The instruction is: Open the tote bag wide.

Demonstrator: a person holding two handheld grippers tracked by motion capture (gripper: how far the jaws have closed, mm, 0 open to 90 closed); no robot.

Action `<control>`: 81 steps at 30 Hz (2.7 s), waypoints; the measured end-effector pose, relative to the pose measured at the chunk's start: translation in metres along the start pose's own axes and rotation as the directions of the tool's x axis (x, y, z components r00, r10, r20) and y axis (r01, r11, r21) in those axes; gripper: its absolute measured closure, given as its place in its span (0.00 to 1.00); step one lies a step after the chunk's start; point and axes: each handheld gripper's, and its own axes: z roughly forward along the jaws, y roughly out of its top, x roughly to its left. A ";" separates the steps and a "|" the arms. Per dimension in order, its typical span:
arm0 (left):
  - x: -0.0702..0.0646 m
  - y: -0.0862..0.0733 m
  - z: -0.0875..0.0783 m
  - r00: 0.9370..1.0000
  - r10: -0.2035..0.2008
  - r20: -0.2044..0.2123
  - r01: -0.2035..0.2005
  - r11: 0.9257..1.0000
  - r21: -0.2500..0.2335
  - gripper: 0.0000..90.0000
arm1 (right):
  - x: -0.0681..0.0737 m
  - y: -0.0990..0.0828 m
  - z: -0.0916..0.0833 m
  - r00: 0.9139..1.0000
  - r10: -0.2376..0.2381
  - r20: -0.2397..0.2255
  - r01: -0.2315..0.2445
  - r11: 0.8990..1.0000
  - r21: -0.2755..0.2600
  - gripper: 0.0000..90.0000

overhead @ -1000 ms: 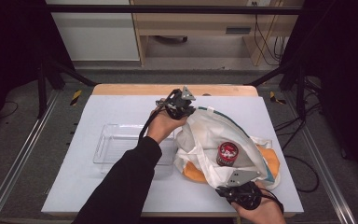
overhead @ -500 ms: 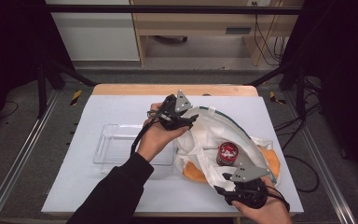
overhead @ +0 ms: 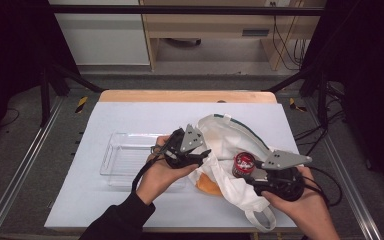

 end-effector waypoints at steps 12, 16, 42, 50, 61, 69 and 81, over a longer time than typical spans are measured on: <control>-0.015 -0.025 0.001 0.999 -0.049 0.004 0.050 0.999 -0.006 0.45 | -0.052 0.008 0.002 0.994 0.018 0.110 -0.022 0.999 0.041 0.52; -0.018 -0.025 0.007 0.998 -0.059 0.013 0.059 0.998 -0.015 0.45 | -0.064 0.001 0.019 0.992 0.008 0.124 -0.018 0.996 0.083 0.47; -0.029 -0.024 0.046 0.996 -0.054 0.074 0.051 0.998 0.033 0.78 | -0.069 -0.041 0.068 0.989 0.008 0.145 -0.038 0.978 0.205 0.66; -0.027 -0.029 0.045 0.994 -0.054 0.095 0.049 0.997 0.057 0.88 | -0.085 -0.042 0.065 0.987 0.072 0.143 -0.095 0.982 0.161 0.88; -0.027 -0.037 0.042 0.992 -0.056 0.113 0.047 0.996 0.076 0.92 | -0.113 -0.047 0.072 0.974 0.161 0.160 -0.183 0.974 0.132 0.95; -0.027 -0.046 0.036 0.990 -0.072 0.118 0.063 0.995 0.078 0.92 | -0.127 -0.040 0.073 0.970 0.156 0.189 -0.184 0.973 0.140 0.96; -0.030 -0.056 0.035 0.992 -0.052 0.116 0.040 0.994 0.098 0.93 | -0.146 -0.053 0.087 0.956 0.195 0.221 -0.233 0.959 0.163 0.96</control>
